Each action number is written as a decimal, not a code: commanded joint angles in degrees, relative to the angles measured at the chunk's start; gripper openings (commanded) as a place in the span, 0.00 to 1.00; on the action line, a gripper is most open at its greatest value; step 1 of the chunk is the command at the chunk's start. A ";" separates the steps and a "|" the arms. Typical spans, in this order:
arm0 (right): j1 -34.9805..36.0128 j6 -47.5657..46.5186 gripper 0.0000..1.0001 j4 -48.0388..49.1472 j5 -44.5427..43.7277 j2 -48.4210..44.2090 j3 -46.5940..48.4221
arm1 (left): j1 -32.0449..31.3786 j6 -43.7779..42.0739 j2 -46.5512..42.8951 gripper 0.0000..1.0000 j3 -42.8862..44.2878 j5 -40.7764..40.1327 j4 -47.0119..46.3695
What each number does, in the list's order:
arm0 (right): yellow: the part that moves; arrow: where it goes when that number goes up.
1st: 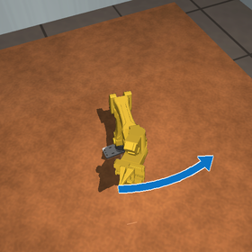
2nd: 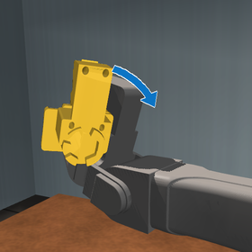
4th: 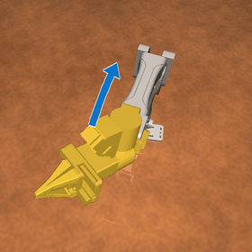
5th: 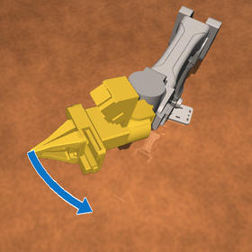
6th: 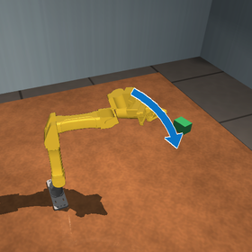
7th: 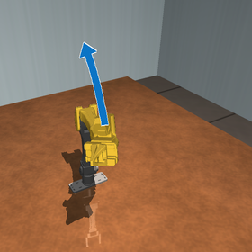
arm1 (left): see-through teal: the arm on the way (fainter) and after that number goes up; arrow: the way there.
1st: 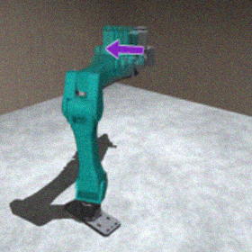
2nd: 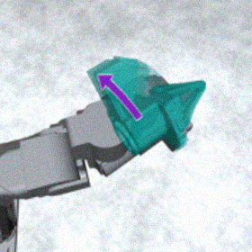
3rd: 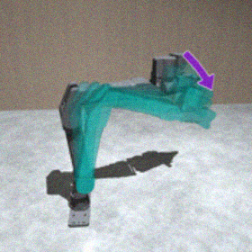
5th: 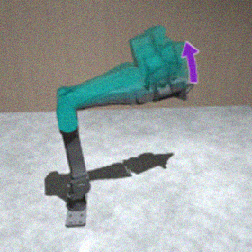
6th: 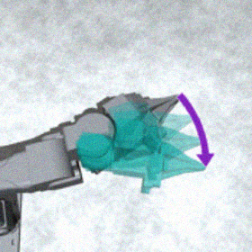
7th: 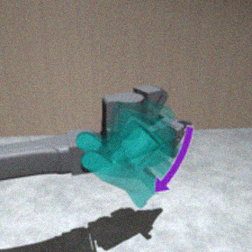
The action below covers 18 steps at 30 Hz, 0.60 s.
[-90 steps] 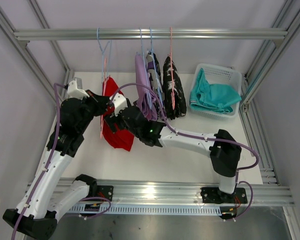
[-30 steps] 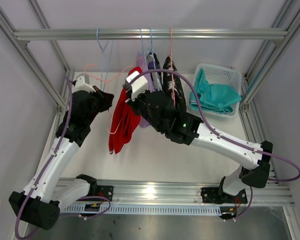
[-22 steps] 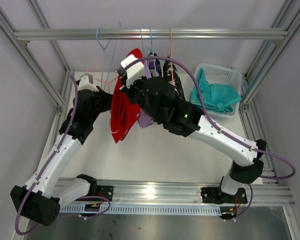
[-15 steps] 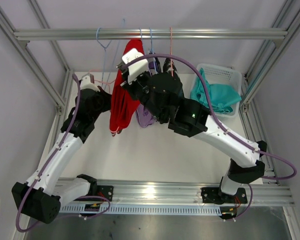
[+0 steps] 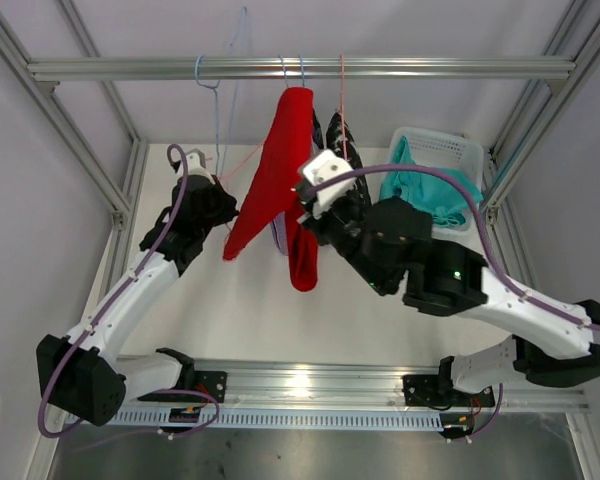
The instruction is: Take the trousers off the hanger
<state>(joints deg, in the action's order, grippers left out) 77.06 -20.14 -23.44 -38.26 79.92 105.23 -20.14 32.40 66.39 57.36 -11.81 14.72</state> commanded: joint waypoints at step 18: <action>1.26 3.87 0.00 7.97 -15.17 -33.77 -21.64 | -1.48 -3.66 4.28 0.00 1.79 -7.17 -1.19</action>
<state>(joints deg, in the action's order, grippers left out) 78.32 -17.52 -22.17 -48.14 48.80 83.66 -20.88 29.89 71.92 57.36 -17.28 14.66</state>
